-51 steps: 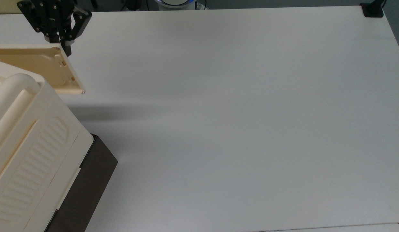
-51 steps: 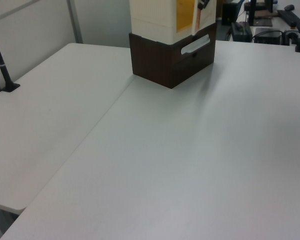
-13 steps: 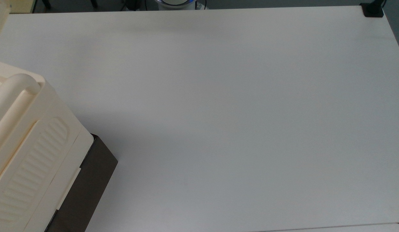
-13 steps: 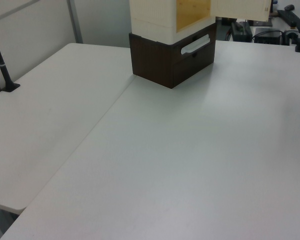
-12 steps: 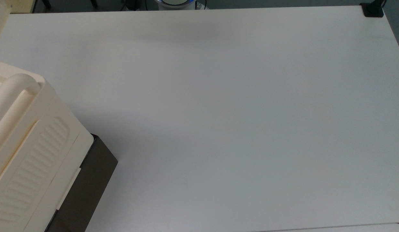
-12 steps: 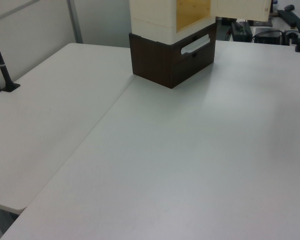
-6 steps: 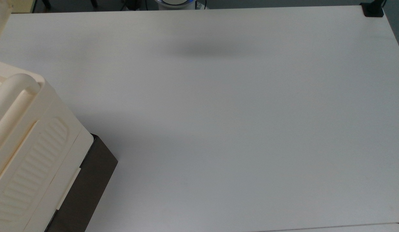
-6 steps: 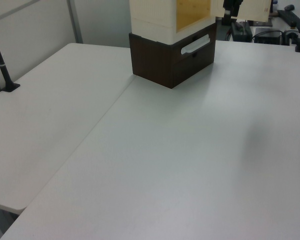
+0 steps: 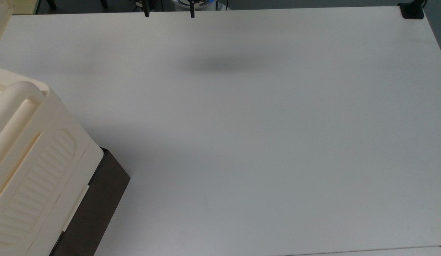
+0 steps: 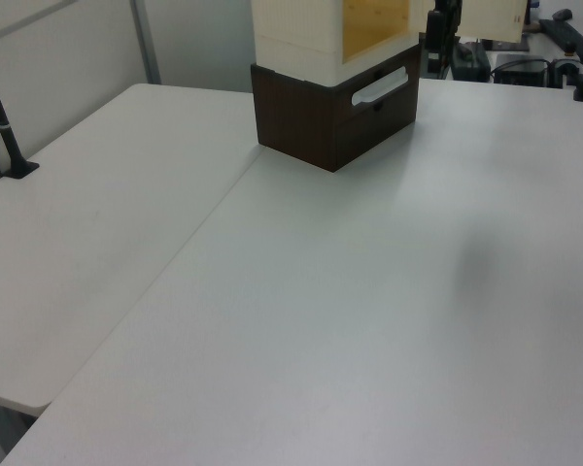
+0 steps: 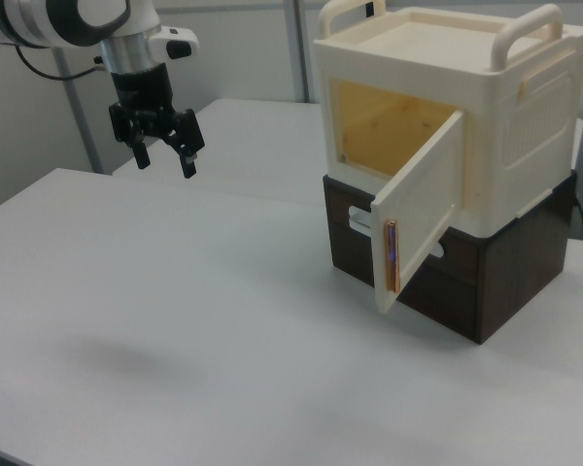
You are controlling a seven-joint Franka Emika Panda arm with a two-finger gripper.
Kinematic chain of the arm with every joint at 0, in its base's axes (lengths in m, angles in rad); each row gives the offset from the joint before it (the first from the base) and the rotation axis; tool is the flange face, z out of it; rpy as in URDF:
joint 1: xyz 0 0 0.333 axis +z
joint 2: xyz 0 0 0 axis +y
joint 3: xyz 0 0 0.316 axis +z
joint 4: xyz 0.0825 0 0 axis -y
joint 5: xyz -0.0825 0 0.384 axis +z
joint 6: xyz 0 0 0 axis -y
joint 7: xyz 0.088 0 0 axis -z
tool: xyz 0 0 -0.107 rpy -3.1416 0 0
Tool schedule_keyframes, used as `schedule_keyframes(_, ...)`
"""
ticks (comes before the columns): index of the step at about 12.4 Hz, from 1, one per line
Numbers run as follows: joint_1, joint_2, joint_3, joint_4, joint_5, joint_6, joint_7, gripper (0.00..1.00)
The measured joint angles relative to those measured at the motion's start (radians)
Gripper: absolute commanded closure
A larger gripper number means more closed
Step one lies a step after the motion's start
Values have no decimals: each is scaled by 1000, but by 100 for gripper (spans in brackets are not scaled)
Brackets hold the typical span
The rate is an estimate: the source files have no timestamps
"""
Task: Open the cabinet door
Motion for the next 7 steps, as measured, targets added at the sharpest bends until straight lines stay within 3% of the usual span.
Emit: schedule_keyframes(7,0,-2,-7,3,-17,5,0,0)
